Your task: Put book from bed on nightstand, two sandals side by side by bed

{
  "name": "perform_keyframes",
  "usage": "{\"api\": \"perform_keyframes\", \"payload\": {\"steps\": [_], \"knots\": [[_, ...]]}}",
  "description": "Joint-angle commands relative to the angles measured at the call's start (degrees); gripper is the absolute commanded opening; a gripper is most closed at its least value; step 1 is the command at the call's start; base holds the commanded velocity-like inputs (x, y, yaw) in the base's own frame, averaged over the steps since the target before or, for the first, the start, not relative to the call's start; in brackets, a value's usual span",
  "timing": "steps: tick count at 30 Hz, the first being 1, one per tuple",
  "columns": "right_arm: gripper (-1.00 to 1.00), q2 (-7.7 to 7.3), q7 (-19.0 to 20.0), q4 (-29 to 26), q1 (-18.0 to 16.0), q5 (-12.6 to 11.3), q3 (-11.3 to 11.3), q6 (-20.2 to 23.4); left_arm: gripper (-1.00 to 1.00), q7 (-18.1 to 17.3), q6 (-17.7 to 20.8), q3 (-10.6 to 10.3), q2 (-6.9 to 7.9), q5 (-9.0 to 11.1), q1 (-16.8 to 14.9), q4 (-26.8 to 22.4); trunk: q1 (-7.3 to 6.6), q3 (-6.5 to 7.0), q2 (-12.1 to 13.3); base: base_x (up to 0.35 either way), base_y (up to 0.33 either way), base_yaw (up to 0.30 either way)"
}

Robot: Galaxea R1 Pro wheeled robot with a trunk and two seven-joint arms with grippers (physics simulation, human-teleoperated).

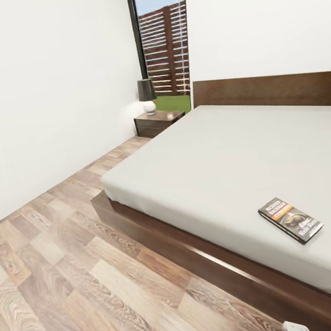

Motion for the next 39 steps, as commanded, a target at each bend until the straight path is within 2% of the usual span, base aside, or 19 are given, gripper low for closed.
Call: {"api": "perform_keyframes", "payload": {"steps": [1, 39], "knots": [[1.00, -0.01, 0.25, 0.04, -0.04, -0.36, -0.15, 0.08, 1.00, -0.34, -0.07, 0.41, -0.01, -0.13, -0.02, 0.06, -0.01, -0.07, -0.02, 0.000, 0.000, -0.259], [1.00, -0.01, 0.21, 0.04, -0.04, -0.36, -0.11, 0.08, 1.00, -0.34, -0.07, 0.46, -0.01, -0.13, -0.02, 0.05, -0.01, -0.59, -0.02, 0.000, 0.000, -0.279]]}}
